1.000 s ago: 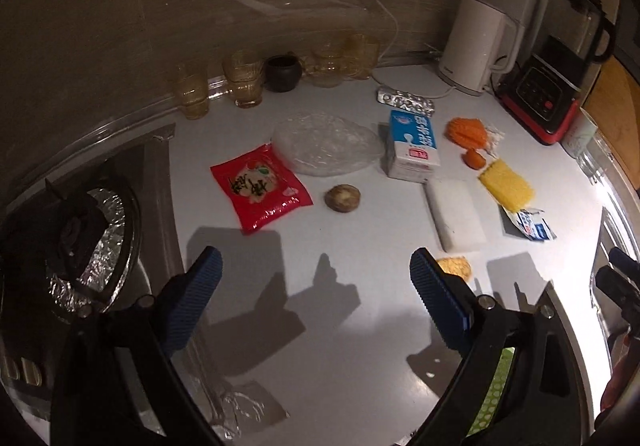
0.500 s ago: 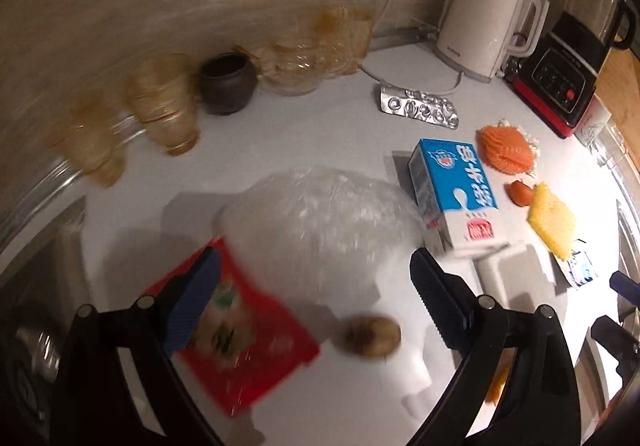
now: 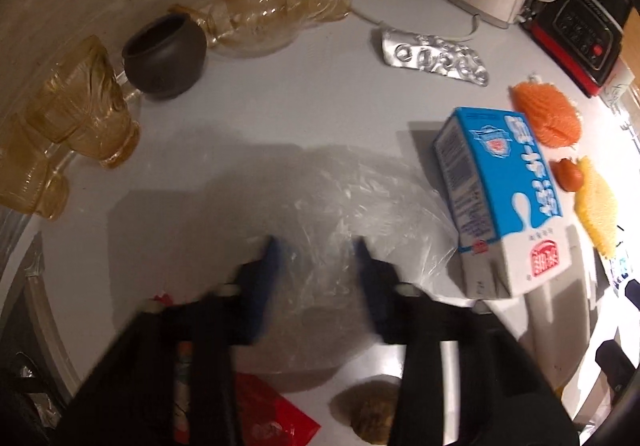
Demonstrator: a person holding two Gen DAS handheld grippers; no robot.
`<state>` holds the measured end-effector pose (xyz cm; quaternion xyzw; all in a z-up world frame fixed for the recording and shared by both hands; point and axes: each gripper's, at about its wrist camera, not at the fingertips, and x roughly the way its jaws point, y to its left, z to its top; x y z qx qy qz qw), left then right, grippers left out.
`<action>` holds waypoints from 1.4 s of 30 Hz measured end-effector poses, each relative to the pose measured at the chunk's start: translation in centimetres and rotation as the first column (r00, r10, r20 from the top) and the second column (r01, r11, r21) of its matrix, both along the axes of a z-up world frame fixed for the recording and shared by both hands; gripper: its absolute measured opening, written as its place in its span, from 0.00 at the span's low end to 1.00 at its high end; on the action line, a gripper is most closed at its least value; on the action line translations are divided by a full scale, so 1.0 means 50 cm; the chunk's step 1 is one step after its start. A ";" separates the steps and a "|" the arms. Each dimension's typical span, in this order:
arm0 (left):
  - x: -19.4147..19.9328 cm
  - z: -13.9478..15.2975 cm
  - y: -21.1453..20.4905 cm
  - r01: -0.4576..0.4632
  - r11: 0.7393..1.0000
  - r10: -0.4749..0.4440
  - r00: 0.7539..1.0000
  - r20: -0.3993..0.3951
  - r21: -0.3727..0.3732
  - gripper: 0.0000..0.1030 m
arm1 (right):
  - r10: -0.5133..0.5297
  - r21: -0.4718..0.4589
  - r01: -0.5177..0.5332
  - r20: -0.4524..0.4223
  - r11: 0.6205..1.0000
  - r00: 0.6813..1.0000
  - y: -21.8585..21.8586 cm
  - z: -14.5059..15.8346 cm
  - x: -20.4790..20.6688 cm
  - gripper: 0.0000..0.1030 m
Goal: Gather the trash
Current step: 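Grasp the clear plastic bag with the left gripper while the right gripper grasps the white sponge, then drop the plastic bag and white sponge into the green basket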
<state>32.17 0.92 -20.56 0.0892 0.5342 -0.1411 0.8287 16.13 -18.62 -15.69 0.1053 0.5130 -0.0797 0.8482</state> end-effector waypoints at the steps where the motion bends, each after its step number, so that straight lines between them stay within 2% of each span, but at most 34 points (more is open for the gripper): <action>1: 0.003 0.000 0.003 -0.002 1.000 0.002 1.000 0.001 0.007 0.17 | 0.001 0.003 -0.001 -0.007 1.000 1.000 0.002 -0.005 0.003 0.98; 5: 0.005 0.016 0.020 -0.012 1.000 0.012 1.000 0.005 -0.026 0.14 | 0.024 -0.013 -0.024 -0.022 1.000 0.999 0.020 -0.022 0.019 0.98; 10: -0.021 0.082 0.046 -0.008 0.995 0.014 0.998 0.065 -0.094 0.13 | 0.041 -0.060 -0.045 -0.058 0.997 0.997 0.043 -0.057 0.047 0.98; 14: -0.053 0.121 0.053 0.003 0.993 0.008 0.996 0.094 -0.120 0.13 | 0.033 -0.064 -0.037 -0.066 0.997 0.997 0.047 -0.074 0.056 0.97; 16: -0.075 0.135 0.055 0.010 0.993 0.003 0.994 0.106 -0.119 0.13 | 0.038 -0.057 -0.041 -0.063 0.998 0.997 0.045 -0.076 0.055 0.86; 17: -0.084 0.140 0.054 0.012 0.993 0.001 0.994 0.113 -0.115 0.13 | 0.044 -0.045 -0.047 -0.067 0.998 0.997 0.045 -0.078 0.055 0.73; 19: -0.103 0.150 0.051 0.016 0.994 -0.003 0.993 0.115 -0.112 0.13 | 0.049 -0.046 -0.052 -0.060 0.998 0.997 0.042 -0.072 0.052 0.59; 21: -0.120 0.157 0.040 0.021 0.994 -0.009 0.994 0.111 -0.110 0.13 | 0.059 -0.015 -0.059 -0.052 0.998 0.997 0.036 -0.067 0.047 0.60; 24: -0.153 0.173 0.029 0.034 0.994 -0.022 0.993 0.114 -0.104 0.13 | 0.059 -0.024 -0.059 -0.016 0.998 0.998 0.027 -0.038 0.023 0.60; 28: -0.224 0.197 -0.013 0.078 0.990 -0.065 0.991 0.120 -0.114 0.13 | 0.047 -0.033 -0.046 0.040 0.998 0.998 -0.005 0.024 -0.035 0.60; 34: -0.353 0.225 -0.104 0.171 0.974 -0.156 0.982 0.107 -0.150 0.14 | 0.027 -0.058 -0.022 0.082 0.998 0.996 -0.071 0.103 -0.185 0.60; 38: -0.455 0.222 -0.176 0.239 0.961 -0.226 0.968 0.105 -0.140 0.13 | 0.006 -0.066 -0.001 0.078 0.998 0.997 -0.117 0.124 -0.295 0.60; 42: -0.543 0.204 -0.242 0.279 0.947 -0.272 0.960 0.063 -0.159 0.13 | -0.006 -0.071 0.010 0.061 0.997 0.998 -0.160 0.121 -0.391 0.60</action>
